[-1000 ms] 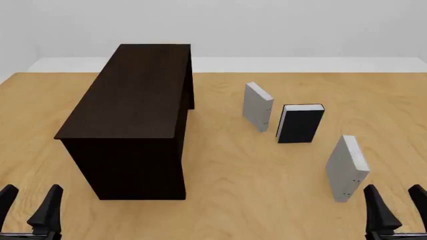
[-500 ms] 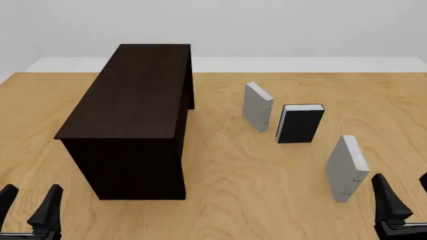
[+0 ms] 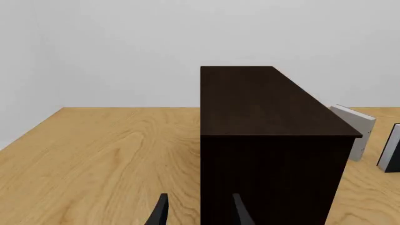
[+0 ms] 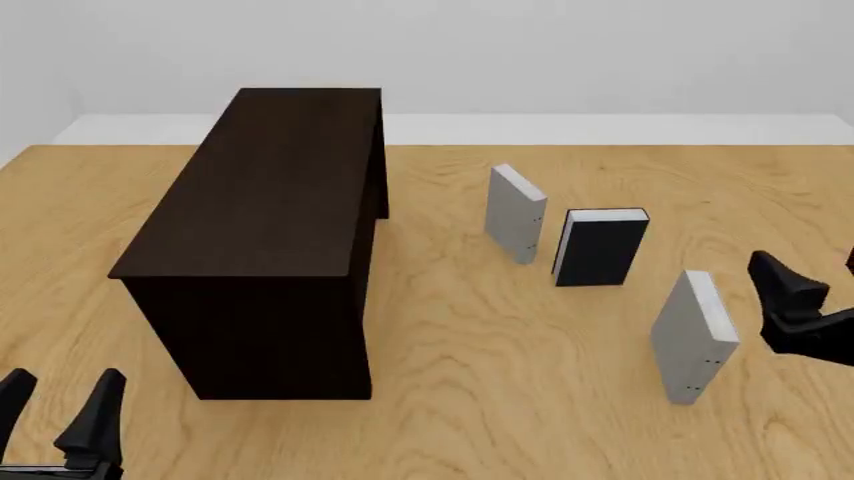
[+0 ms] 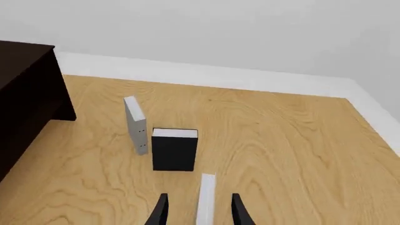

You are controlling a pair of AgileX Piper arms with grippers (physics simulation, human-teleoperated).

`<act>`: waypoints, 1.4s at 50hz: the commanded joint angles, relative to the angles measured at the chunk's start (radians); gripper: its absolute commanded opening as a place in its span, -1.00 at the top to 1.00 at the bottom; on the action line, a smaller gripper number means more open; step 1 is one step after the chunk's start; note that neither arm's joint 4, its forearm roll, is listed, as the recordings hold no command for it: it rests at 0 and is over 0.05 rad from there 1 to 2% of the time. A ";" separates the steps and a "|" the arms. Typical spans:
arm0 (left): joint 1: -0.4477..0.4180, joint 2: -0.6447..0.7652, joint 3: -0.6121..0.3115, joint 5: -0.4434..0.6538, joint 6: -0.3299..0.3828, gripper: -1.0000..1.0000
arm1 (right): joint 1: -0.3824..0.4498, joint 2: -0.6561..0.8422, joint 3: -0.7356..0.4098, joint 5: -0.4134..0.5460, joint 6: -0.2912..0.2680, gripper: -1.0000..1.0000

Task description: Pick up the book on the right and place it under the cabinet shelf.

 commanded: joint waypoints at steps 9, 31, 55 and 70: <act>0.000 0.000 0.000 0.000 0.000 -1.00 | -0.065 0.409 -0.240 0.123 -0.035 -1.00; 0.000 0.000 0.000 0.000 0.000 -1.00 | -0.053 0.560 -0.368 0.332 -0.027 -1.00; 0.000 0.000 0.000 0.000 0.000 -1.00 | -0.007 0.646 -0.264 0.286 0.002 -1.00; 0.000 0.000 0.000 0.000 0.000 -1.00 | -0.039 0.679 -0.220 0.245 -0.028 -1.00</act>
